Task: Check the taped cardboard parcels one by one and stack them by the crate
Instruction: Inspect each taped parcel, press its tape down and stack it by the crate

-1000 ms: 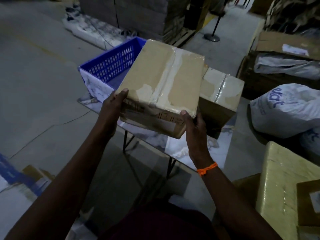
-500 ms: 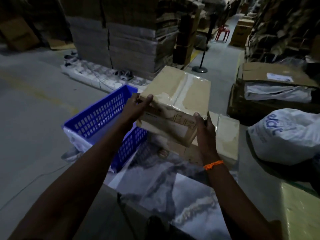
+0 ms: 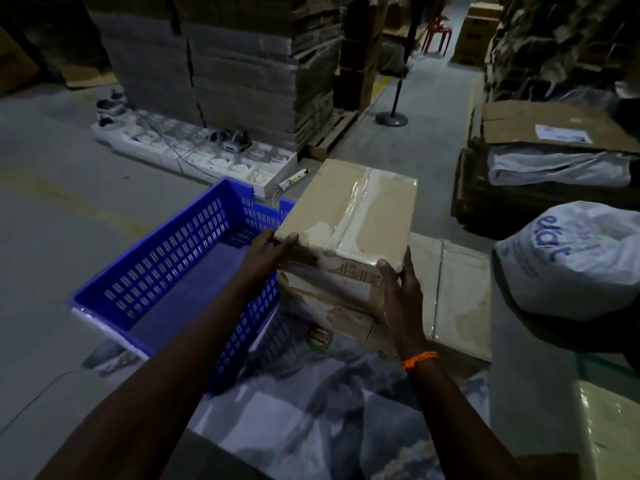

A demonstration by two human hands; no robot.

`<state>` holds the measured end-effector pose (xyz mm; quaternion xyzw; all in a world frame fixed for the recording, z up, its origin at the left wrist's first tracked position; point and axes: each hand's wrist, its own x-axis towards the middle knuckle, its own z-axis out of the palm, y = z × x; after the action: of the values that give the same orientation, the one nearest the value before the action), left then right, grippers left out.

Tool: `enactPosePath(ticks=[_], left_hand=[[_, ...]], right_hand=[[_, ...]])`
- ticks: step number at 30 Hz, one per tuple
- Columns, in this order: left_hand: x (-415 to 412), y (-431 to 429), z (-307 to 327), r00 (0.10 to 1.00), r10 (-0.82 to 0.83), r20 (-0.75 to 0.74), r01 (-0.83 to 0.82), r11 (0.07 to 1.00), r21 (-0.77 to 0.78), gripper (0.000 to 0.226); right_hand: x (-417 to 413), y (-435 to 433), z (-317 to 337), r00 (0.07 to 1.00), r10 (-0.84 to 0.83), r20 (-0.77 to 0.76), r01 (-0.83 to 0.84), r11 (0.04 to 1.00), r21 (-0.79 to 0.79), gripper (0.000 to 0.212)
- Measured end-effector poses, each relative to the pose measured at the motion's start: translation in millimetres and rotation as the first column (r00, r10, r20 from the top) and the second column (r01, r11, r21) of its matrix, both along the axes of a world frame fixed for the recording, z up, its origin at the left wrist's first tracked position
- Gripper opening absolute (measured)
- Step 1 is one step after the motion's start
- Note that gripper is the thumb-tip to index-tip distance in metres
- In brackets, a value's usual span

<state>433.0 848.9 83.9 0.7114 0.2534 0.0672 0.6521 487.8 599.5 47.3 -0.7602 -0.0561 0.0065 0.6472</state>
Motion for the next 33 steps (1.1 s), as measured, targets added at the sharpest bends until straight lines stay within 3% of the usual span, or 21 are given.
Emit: enactPosePath(ticks=[11, 18, 23, 26, 28, 30, 33], left_hand=[[3, 7, -16, 0.998, -0.008, 0.058, 0.009, 1.0, -0.007, 0.004], [4, 6, -19, 0.998, -0.01, 0.07, 0.008, 0.999, 0.038, 0.009], [-11, -7, -29, 0.991, -0.013, 0.135, -0.022, 0.967, 0.254, 0.027], [-38, -23, -52, 0.991, 0.044, 0.13, -0.099, 0.882, 0.46, 0.048], [-71, -46, -73, 0.994, -0.038, 0.104, -0.026, 0.833, 0.553, 0.052], [-108, -77, -91, 0.985, -0.172, 0.024, 0.108, 0.718, 0.688, 0.049], [-159, -119, -125, 0.944, -0.304, -0.128, 0.276, 0.515, 0.812, 0.057]], right_hand=[[1, 6, -12, 1.0, -0.007, 0.005, 0.007, 1.0, 0.009, 0.075], [8, 2, -17, 1.0, 0.019, -0.007, -0.019, 1.0, -0.008, 0.082], [-8, 0, -21, 0.998, 0.061, 0.022, -0.059, 0.995, -0.075, 0.08], [-38, -5, -40, 0.991, 0.057, 0.118, -0.029, 0.974, -0.224, 0.083], [-63, -17, -61, 0.969, 0.075, 0.237, 0.021, 0.925, -0.38, 0.078], [-87, -38, -85, 0.937, 0.18, 0.299, 0.025, 0.82, -0.571, 0.077], [-127, -80, -123, 0.911, 0.358, 0.203, -0.08, 0.637, -0.767, 0.078]])
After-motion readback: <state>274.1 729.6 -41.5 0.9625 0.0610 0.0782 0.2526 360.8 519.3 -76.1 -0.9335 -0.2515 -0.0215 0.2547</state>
